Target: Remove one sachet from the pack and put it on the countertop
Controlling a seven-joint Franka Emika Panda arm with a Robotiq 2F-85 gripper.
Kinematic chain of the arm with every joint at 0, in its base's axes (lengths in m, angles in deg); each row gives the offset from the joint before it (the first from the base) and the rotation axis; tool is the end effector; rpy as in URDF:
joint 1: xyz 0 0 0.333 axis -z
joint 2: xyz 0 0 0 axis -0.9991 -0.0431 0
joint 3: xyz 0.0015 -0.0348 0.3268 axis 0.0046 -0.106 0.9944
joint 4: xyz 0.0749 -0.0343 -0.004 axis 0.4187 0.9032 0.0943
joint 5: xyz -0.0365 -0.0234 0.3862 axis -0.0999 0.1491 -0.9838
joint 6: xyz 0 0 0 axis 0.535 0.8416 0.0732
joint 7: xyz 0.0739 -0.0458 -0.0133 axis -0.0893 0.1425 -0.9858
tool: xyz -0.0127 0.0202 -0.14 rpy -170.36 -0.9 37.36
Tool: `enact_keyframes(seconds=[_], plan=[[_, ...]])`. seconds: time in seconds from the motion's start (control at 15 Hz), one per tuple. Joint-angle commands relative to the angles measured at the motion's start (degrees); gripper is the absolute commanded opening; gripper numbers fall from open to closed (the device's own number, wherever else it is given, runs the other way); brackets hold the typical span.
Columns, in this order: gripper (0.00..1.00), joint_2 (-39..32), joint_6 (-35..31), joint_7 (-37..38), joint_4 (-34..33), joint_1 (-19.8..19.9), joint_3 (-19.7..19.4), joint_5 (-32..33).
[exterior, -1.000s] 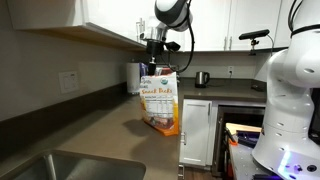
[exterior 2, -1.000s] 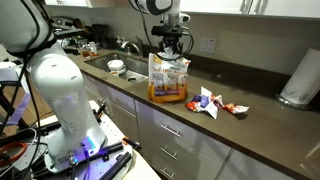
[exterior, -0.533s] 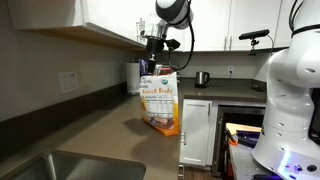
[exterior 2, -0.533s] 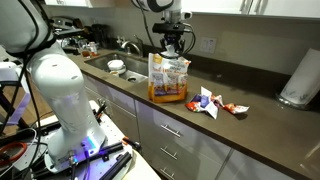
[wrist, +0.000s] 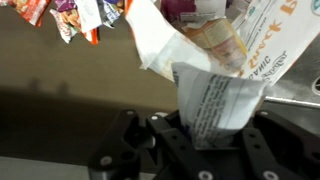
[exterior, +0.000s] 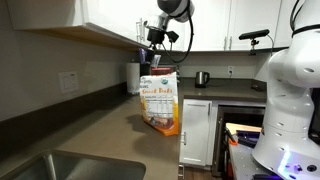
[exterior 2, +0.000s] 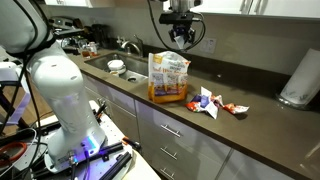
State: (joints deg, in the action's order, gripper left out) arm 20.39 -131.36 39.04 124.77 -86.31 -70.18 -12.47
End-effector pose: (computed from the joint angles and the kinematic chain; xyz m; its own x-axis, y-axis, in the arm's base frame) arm 0.4932 -0.0729 0.4623 0.9048 0.3202 0.2806 0.3219 -0.9459 0.0415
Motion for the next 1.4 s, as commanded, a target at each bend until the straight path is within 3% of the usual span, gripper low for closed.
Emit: enact_keyframes(seconds=[0.0, 0.33, 0.87, 0.93, 1.07, 1.33], plan=[[0.02, -4.6, -1.2, 6.0, -4.1, 2.5, -0.8, 4.7], [0.02, -12.6, -4.2, 14.3, -7.2, 6.8, -2.8, 11.6], [0.02, -24.2, -3.8, 19.3, -11.2, 10.9, -5.9, 10.6], [0.28, -24.9, -3.8, 19.4, -11.5, 11.2, -6.0, 10.2], [0.29, -25.5, -3.6, 19.7, -11.8, 11.7, -6.0, 9.9], [0.55, -23.7, -1.3, 18.7, -11.0, 11.5, -5.3, 9.6]])
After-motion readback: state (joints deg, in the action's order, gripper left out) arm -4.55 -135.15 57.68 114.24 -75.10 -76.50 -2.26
